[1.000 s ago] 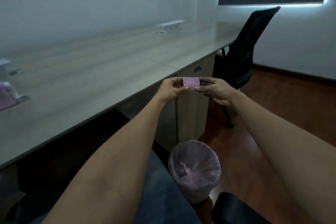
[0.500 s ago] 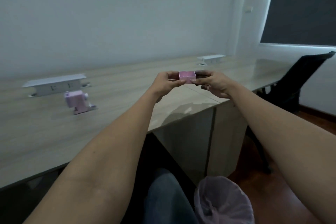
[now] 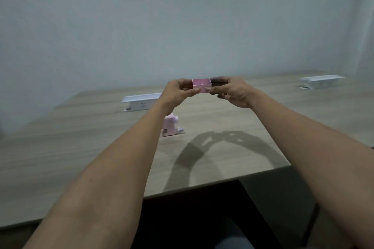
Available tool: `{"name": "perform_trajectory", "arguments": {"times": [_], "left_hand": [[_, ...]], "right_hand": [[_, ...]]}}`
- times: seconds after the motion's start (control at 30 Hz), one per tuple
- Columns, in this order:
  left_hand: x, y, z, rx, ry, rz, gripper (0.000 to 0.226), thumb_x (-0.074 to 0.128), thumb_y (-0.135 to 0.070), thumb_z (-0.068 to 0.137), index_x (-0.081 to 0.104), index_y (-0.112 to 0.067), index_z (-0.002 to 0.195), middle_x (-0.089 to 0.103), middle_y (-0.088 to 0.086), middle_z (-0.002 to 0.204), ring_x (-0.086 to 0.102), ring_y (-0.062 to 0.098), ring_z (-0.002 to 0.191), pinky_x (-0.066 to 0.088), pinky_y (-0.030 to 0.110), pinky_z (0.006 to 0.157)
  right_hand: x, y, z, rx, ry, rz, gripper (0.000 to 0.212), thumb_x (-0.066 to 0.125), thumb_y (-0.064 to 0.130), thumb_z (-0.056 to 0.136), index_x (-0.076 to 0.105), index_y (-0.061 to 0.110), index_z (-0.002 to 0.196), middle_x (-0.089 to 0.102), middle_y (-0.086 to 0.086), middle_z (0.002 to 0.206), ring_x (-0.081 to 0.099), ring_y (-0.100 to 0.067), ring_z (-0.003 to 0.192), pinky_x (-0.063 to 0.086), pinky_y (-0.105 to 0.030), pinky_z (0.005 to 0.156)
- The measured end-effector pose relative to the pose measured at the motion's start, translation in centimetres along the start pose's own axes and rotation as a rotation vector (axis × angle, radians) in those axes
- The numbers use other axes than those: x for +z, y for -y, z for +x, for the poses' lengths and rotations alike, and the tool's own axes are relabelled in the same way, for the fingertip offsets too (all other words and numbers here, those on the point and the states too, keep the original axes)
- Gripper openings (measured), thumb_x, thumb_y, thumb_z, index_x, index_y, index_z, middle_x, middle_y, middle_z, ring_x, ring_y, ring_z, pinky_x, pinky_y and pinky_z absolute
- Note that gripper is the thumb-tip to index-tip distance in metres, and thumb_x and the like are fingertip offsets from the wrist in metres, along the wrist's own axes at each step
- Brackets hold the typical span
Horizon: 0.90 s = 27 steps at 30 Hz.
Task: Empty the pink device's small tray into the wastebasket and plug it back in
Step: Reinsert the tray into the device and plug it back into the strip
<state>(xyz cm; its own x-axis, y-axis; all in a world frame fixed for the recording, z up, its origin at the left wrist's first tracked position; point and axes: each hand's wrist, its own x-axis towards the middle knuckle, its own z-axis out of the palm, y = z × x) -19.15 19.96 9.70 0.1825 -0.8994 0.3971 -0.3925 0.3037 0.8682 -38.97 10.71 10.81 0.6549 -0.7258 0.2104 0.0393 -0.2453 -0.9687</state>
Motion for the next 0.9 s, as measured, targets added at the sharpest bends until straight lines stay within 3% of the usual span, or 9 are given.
{"name": "perform_trajectory", "arguments": {"times": [0.1,0.2,0.27,0.5,0.73,0.9], "left_hand": [[-4.1,1.8,-0.2,-0.035,-0.061,0.024,0.043,0.08,-0.016,0.085,0.07,-0.005,0.126,0.076,0.01,0.119,0.072,0.02,0.106,0.056,0.028,0.094],[-7.2,3.8,-0.8,-0.079,-0.092,0.03,0.045,0.079,-0.013,0.086,0.068,-0.003,0.128,0.075,0.013,0.121,0.071,0.017,0.101,0.057,0.02,0.085],[-9.2,5.1,-1.4,-0.109,-0.111,0.019,0.046,0.078,-0.013,0.086,0.066,-0.002,0.13,0.075,0.012,0.122,0.072,0.012,0.098,0.055,0.018,0.087],[-14.2,9.5,-4.5,-0.201,-0.221,-0.001,0.047,0.078,-0.008,0.086,0.065,0.001,0.13,0.072,0.015,0.124,0.069,0.016,0.106,0.055,0.01,0.082],[-15.7,13.8,-6.9,-0.318,-0.238,-0.029,0.05,0.077,-0.003,0.085,0.06,0.004,0.131,0.07,0.018,0.125,0.068,0.026,0.116,0.055,0.025,0.099],[-14.3,15.8,-7.8,-0.379,-0.197,-0.013,0.053,0.078,-0.003,0.084,0.059,0.005,0.133,0.07,0.02,0.125,0.069,0.024,0.106,0.059,0.018,0.08]], "right_hand": [[3.5,-1.0,3.2,0.007,0.058,0.021,0.045,0.077,0.003,0.084,0.069,0.007,0.128,0.071,-0.002,0.105,0.06,-0.012,0.086,0.041,-0.026,0.083],[6.4,-2.4,5.8,0.02,0.103,0.027,0.044,0.077,0.004,0.084,0.069,0.008,0.128,0.074,0.004,0.094,0.062,-0.011,0.082,0.041,-0.026,0.081],[8.1,-3.6,7.2,0.034,0.135,0.007,0.045,0.079,0.01,0.083,0.069,0.01,0.128,0.075,0.005,0.091,0.063,-0.012,0.084,0.042,-0.028,0.081],[10.4,-7.6,10.0,0.084,0.142,-0.099,0.049,0.083,0.024,0.08,0.071,0.016,0.127,0.074,0.001,0.124,0.064,-0.015,0.106,0.044,-0.03,0.084],[10.9,-10.9,10.0,0.139,0.15,-0.127,0.051,0.08,0.024,0.082,0.068,0.016,0.131,0.068,0.004,0.132,0.058,-0.015,0.119,0.041,-0.032,0.087],[10.6,-11.8,10.1,0.146,0.161,-0.102,0.048,0.079,0.023,0.084,0.069,0.019,0.13,0.069,0.002,0.131,0.059,-0.015,0.117,0.042,-0.031,0.087]]}}
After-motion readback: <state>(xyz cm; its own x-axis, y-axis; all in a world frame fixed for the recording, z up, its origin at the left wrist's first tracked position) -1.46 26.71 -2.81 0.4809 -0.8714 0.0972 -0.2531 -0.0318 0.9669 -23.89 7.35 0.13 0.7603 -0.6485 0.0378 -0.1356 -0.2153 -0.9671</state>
